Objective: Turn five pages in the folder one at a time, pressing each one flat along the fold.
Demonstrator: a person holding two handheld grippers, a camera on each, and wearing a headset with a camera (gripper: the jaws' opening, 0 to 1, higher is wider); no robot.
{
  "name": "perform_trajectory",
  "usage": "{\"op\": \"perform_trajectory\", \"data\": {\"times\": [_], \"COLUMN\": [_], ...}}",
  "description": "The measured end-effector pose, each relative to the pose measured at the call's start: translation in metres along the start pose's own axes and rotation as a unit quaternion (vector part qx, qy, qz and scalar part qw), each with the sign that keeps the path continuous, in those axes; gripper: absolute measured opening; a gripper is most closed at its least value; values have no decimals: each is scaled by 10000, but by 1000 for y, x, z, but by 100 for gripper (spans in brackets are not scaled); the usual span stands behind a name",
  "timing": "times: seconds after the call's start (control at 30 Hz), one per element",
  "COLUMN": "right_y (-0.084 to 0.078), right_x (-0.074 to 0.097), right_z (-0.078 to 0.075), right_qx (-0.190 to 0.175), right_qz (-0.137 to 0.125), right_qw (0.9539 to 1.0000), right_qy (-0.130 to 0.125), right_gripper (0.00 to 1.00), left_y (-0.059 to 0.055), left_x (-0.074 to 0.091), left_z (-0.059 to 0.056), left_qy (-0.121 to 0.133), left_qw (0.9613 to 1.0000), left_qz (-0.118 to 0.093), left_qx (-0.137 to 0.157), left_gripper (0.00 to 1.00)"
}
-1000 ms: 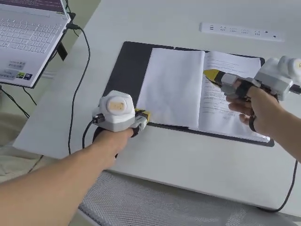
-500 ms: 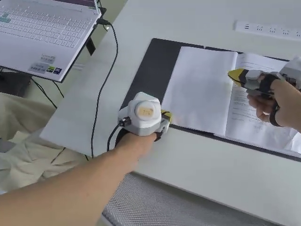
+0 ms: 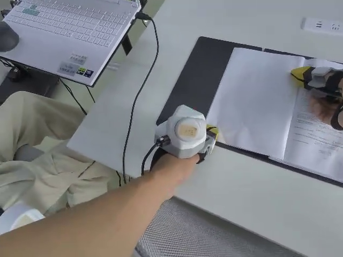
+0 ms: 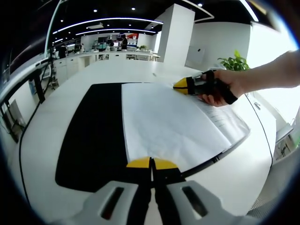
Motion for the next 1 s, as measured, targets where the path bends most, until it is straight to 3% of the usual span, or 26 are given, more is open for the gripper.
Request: {"op": "perform_trajectory", "data": {"times": [0.5,0.67,1.0], "right_y": [41,38,-1], "right_x": [-24,-24,0], "right_z": [-9,-7,1], "right_qx": [83,104,46], "right_qz": [-287,-168,358], "right_qw": [9986,9988,9993], "right_qy": [-441,-447,-83], "right_gripper": [0,0,0], "left_y": [0,0,0], "left_x": [3,5,7], "left_z": [-3,-5,-5], "left_qy": [47,52,19], "left_qw": [10000,10000,9999], "left_qz": [-2,12,9], "left_qx": [67,54,106], "left_gripper": [0,0,0]}}
Point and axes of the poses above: the centre of the closed fingertips' face, and the gripper's own axes: x roughly backward along the fingers, z roughly to its left, y roughly out of its top, the point moved 5 cm from there along x, roughly backward along the fingers, and after that the axes turned 14 degrees about x, right-handed, at the moved point
